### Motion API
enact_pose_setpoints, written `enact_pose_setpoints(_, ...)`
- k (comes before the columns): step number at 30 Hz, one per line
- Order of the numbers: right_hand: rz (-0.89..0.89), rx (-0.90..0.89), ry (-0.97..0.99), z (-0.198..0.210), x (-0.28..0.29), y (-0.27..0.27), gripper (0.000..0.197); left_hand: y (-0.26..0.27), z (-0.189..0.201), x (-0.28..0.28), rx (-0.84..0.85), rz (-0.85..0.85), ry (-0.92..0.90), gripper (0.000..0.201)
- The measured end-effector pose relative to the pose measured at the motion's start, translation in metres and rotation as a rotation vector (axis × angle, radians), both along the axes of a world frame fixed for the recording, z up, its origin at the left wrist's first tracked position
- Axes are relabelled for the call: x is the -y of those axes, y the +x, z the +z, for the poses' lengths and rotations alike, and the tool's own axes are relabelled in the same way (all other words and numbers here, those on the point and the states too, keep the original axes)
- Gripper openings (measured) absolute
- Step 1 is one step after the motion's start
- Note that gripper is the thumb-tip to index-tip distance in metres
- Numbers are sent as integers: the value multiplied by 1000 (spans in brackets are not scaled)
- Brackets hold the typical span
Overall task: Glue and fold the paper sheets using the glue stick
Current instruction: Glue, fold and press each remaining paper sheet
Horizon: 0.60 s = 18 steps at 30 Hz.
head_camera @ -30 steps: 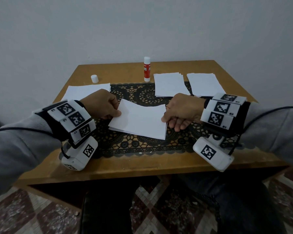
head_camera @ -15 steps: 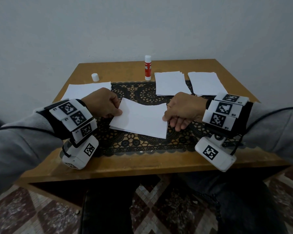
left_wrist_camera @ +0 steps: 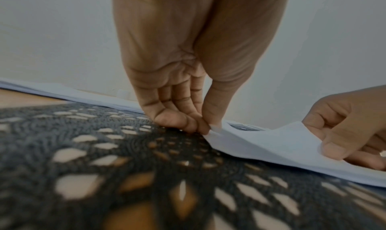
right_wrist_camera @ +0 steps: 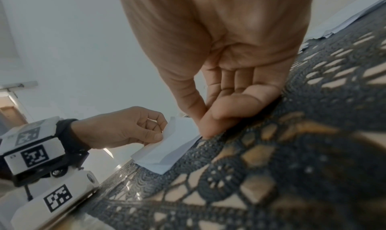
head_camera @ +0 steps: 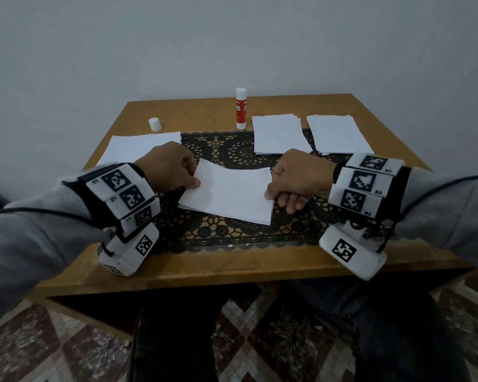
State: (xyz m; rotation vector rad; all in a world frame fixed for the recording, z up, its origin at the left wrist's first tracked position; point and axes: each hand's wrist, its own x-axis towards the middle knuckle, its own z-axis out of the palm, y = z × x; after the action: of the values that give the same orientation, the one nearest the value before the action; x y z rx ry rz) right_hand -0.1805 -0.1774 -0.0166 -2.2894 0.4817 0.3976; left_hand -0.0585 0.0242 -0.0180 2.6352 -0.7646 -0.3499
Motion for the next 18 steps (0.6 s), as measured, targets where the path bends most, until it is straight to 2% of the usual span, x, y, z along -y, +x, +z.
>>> enact_pose_setpoints(3, 45, 37, -92, -1, 0, 0, 22, -2, -2, 2, 85, -18, 80, 26)
enact_pose_setpoints(6, 149, 125, -379, 3, -4, -1, 31, -6, -4, 2, 170, -54, 134, 50)
enact_pose_setpoints(8, 257, 214, -627, 3, -11, -6, 36, -9, -4, 2, 202, -183, 198, 58)
enact_pose_setpoints(10, 377, 296, -750, 1, -22, -12, 37, -11, -5, 3, 177, -315, 351, 66)
enact_pose_setpoints(12, 485, 299, -768, -2, -33, -13, 37, -12, -4, 3, 129, -350, 495, 72)
enact_pose_setpoints(14, 535, 221, -744, -4, -37, -7, 41, -11, -2, 3, 93, -357, 577, 77)
enact_pose_setpoints(18, 615, 92, -640, 2, -21, 2, 44, -6, 0, -2, 53, -385, 629, 84)
